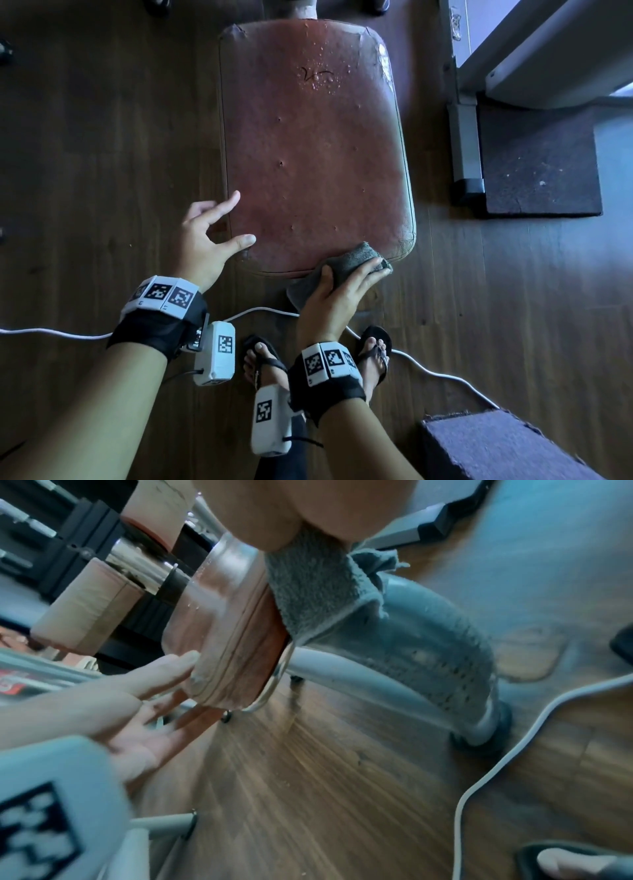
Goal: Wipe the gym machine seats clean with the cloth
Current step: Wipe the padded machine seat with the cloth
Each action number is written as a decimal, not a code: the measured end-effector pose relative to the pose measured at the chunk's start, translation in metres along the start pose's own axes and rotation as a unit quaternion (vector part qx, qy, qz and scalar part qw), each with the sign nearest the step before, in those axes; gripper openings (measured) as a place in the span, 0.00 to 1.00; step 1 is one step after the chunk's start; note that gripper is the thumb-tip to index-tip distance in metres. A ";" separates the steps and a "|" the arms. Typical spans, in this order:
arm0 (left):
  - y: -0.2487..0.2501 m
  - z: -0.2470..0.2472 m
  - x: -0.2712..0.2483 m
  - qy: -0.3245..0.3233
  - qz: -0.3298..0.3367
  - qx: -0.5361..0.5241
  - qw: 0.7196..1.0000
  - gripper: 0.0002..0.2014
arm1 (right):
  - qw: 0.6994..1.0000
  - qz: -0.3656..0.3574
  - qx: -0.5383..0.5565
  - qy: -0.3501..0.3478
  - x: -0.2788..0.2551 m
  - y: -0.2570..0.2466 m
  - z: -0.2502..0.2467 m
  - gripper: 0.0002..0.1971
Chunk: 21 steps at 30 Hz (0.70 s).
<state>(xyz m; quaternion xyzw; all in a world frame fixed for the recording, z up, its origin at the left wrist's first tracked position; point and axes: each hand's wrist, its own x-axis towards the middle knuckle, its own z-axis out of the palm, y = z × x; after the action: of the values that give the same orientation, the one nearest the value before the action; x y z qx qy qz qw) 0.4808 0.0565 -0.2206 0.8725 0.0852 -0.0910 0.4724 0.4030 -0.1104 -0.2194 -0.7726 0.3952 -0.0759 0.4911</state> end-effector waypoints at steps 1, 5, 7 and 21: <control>0.000 0.000 0.000 -0.001 0.001 0.002 1.000 0.33 | 1.000 0.003 0.008 -0.004 -0.005 -0.004 0.005 0.40; 0.000 0.002 -0.002 0.001 0.000 0.004 1.000 0.34 | 0.995 -0.020 0.000 -0.095 -0.024 0.002 0.006 0.42; 0.001 0.002 -0.002 0.000 -0.001 0.001 1.000 0.34 | 0.990 -0.057 -0.030 -0.122 -0.019 0.009 -0.006 0.42; -0.001 0.033 -0.014 0.077 0.030 -0.006 0.997 0.33 | 0.797 -0.336 -0.413 -0.284 0.113 -0.050 -0.009 0.36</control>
<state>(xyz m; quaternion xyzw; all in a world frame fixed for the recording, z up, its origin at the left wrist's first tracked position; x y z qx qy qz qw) 0.4641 0.0288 -0.2357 0.8763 0.0959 -0.0085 0.4721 0.5021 -0.1834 -0.2044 -0.9732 -0.0529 0.1573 0.1592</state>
